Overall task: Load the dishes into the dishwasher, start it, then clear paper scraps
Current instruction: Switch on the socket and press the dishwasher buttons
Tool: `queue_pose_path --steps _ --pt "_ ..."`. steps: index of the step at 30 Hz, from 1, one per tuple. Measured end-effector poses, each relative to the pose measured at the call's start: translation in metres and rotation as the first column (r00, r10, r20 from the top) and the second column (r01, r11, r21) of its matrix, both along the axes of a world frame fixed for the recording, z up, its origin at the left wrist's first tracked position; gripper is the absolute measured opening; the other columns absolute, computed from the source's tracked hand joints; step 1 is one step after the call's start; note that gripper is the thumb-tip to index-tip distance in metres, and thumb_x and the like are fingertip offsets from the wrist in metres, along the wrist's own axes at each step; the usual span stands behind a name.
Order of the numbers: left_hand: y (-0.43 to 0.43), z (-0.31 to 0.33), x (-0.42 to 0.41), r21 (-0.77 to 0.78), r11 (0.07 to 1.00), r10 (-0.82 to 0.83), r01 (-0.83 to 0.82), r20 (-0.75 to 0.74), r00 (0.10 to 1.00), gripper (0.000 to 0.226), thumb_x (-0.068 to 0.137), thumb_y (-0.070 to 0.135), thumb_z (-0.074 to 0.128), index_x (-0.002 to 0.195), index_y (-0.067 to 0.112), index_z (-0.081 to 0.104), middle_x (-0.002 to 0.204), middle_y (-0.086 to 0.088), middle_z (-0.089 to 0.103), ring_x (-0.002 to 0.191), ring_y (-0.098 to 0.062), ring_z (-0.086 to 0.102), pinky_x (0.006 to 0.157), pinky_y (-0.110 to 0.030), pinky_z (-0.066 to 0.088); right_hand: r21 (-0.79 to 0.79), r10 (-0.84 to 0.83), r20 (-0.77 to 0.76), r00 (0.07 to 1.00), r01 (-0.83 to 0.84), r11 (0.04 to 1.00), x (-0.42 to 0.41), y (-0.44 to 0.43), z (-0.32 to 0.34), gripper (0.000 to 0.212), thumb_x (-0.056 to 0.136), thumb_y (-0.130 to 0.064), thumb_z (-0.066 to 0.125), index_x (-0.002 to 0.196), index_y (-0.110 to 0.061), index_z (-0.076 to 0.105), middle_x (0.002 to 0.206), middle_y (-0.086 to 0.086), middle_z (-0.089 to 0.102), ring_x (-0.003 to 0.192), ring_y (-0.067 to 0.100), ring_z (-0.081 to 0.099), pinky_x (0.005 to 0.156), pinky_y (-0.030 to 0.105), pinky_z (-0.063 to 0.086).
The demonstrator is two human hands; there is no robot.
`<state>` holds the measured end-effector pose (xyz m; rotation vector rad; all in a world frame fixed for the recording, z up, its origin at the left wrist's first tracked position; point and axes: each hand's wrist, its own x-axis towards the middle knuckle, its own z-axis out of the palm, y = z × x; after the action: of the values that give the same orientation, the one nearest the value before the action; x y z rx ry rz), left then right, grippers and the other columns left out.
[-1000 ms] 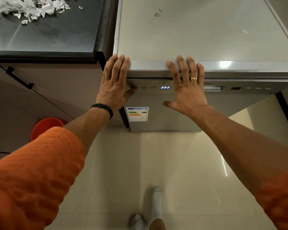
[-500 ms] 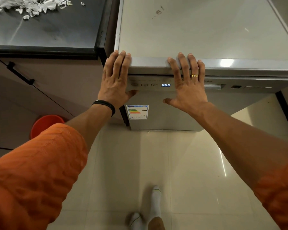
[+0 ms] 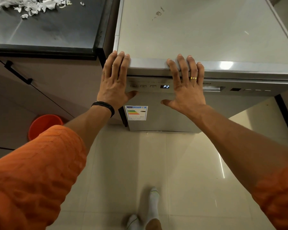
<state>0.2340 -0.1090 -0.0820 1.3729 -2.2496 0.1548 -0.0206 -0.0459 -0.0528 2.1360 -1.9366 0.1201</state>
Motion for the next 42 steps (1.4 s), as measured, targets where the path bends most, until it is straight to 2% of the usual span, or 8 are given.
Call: queue_pose_path --steps 11,16,20,26,31,33,37,42 --pt "0.008 0.014 0.001 0.053 0.999 -0.001 -0.002 0.043 0.999 0.122 0.069 0.050 0.087 0.159 0.006 0.019 0.164 -0.018 0.023 0.154 -0.038 0.012 0.126 -0.054 0.018 0.066 0.010 0.003 1.000 -0.011 0.998 0.000 0.002 0.009 0.140 0.062 -0.073 0.080 0.162 -0.022 -0.003 0.167 0.016 0.005 0.154 0.043 0.002 0.123 0.061 0.006" --pt "0.019 0.037 0.003 0.193 0.981 -0.006 -0.018 0.123 0.992 0.127 0.068 0.049 0.088 0.162 0.010 0.012 0.168 -0.012 0.015 0.157 -0.032 0.005 0.127 -0.052 0.012 0.168 0.022 0.022 1.000 -0.026 0.985 -0.001 0.008 0.027 0.139 0.065 -0.076 0.076 0.162 -0.023 -0.009 0.169 0.016 -0.002 0.155 0.042 -0.004 0.124 0.059 0.003" --pt "0.026 0.065 -0.001 0.334 0.941 -0.001 -0.057 0.173 0.985 0.126 0.073 0.057 0.082 0.163 0.013 0.006 0.171 -0.009 0.006 0.158 -0.026 -0.003 0.128 -0.045 0.002 0.295 0.036 0.027 0.999 -0.042 0.955 -0.001 0.009 0.055 0.130 0.073 -0.076 0.068 0.162 -0.024 -0.011 0.169 0.014 -0.005 0.155 0.040 -0.006 0.125 0.056 0.002" --pt "0.025 0.109 -0.008 0.498 0.861 -0.028 -0.104 0.250 0.968 0.114 0.084 0.064 0.069 0.163 0.015 0.004 0.171 -0.008 0.004 0.158 -0.024 -0.003 0.129 -0.043 0.003 0.498 0.047 0.058 0.997 -0.070 0.865 -0.001 0.000 0.109 0.107 0.085 -0.065 0.065 0.162 -0.028 0.000 0.169 0.010 0.004 0.156 0.035 0.006 0.123 0.050 0.019" --pt "0.020 0.138 -0.008 0.557 0.822 -0.052 -0.113 0.272 0.961 0.088 0.089 0.061 0.065 0.157 0.020 0.026 0.166 -0.003 0.023 0.155 -0.021 0.017 0.128 -0.047 0.011 0.594 0.060 0.052 0.997 -0.079 0.800 0.011 -0.012 0.147 0.076 0.093 -0.046 0.064 0.155 -0.022 0.027 0.157 0.009 0.032 0.144 0.031 0.034 0.107 0.047 0.044" --pt "0.019 0.147 -0.002 0.578 0.808 -0.028 -0.118 0.238 0.971 0.075 0.093 0.058 0.061 0.153 0.023 0.034 0.163 -0.001 0.030 0.152 -0.020 0.023 0.127 -0.048 0.014 0.588 0.075 0.060 0.995 -0.096 0.803 0.019 -0.019 0.159 0.071 0.094 -0.047 0.062 0.153 -0.021 0.031 0.154 0.007 0.038 0.141 0.030 0.038 0.105 0.045 0.046" --pt "0.026 0.153 0.013 0.608 0.783 0.125 -0.133 0.056 0.991 0.074 0.096 0.056 0.058 0.157 0.027 0.031 0.164 -0.002 0.032 0.151 -0.024 0.029 0.124 -0.046 0.024 0.551 0.077 0.131 0.988 -0.137 0.823 0.040 -0.035 0.173 0.071 0.095 -0.049 0.061 0.154 -0.022 0.033 0.155 0.005 0.040 0.141 0.029 0.040 0.103 0.044 0.047" --pt "0.025 0.167 0.067 0.654 0.745 0.344 -0.131 -0.208 0.916 0.065 0.100 0.050 0.056 0.156 0.024 0.036 0.158 -0.001 0.042 0.144 -0.021 0.041 0.117 -0.042 0.036 0.485 0.120 0.222 0.968 -0.217 0.847 0.099 -0.061 0.191 0.066 0.094 -0.048 0.061 0.152 -0.025 0.039 0.153 0.001 0.045 0.138 0.026 0.045 0.102 0.041 0.048"
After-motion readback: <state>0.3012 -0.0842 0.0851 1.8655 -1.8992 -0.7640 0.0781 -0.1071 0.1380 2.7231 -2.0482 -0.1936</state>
